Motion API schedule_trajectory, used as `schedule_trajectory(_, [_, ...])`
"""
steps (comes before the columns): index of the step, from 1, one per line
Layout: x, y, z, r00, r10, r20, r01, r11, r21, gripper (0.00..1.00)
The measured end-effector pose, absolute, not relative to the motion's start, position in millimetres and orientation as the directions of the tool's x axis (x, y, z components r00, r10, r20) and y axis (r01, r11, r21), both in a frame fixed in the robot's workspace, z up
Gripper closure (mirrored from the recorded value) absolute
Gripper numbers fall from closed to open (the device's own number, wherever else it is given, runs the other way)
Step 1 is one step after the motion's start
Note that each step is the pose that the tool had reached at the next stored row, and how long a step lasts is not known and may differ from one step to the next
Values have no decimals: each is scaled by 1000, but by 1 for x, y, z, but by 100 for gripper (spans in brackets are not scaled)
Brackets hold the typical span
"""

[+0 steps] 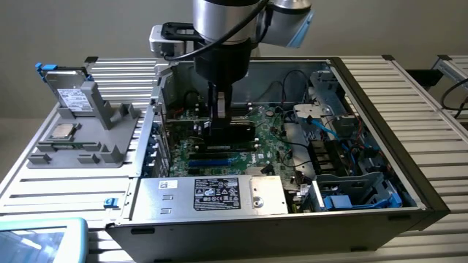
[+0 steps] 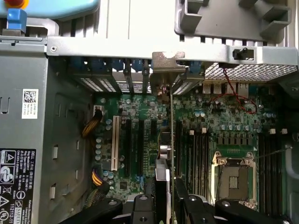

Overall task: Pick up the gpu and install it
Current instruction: 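Insert the gpu into the slot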

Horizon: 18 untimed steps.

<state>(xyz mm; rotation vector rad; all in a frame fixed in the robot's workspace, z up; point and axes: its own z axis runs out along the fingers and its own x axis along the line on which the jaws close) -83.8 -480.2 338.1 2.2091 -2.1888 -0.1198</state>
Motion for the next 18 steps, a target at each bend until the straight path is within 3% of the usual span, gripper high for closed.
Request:
schedule_trajectory(11, [-75, -469, 329, 7, -1000, -18, -994, -9, 112, 73])
schedule_trajectory(15, [-75, -463, 327, 7, -1000, 16, -994, -5, 110, 73])
schedule_trajectory(18, [-75, -457, 327, 6, -999, 36, -997, -3, 78, 73])
